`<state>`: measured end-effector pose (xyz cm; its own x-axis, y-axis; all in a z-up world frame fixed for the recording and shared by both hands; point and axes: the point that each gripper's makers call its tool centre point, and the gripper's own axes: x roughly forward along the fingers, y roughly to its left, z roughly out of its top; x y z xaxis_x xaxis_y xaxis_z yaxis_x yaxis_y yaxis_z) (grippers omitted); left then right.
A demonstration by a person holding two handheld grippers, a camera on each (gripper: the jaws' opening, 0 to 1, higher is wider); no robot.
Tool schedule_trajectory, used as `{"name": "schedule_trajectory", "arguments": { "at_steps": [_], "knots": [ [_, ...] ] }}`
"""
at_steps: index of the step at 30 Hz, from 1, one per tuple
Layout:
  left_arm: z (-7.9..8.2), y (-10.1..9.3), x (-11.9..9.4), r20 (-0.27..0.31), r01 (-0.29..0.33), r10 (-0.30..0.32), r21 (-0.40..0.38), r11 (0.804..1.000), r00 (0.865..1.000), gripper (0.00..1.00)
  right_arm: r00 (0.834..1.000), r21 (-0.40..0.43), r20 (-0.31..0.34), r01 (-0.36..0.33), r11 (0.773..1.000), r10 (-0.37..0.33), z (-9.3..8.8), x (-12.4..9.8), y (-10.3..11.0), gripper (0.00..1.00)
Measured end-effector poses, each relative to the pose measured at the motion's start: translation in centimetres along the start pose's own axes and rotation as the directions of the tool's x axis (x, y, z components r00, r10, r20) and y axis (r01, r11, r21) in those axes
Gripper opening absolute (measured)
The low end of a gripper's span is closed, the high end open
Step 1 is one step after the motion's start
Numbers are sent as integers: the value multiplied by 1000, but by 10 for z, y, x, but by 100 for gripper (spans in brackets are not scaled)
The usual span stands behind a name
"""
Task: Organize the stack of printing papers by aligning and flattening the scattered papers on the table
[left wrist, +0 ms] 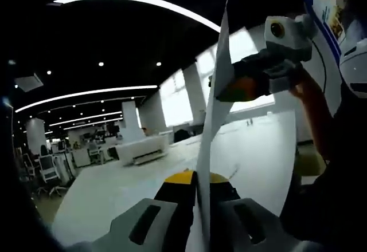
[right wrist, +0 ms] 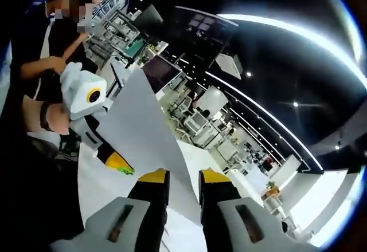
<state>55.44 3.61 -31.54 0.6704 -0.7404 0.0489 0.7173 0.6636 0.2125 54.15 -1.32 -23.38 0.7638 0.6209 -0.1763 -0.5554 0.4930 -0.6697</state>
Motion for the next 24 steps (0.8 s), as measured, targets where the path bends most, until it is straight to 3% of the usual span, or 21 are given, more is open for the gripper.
{"name": "schedule_trajectory", "arguments": {
  "at_steps": [11,16,24],
  "knots": [
    [1,0,-1,7,8,-8,-24,1000,1000,6,1000,15,13,6,1000,-7,3,-1,-4,20],
    [0,1,-1,5,7,-7,-26,1000,1000,6,999,15,25,29,999,-29,4,-1,-9,26],
    [-1,3,-2,6,0,0,-36,999,1000,6,997,25,67,47,999,-49,10,-5,-13,31]
  ]
}}
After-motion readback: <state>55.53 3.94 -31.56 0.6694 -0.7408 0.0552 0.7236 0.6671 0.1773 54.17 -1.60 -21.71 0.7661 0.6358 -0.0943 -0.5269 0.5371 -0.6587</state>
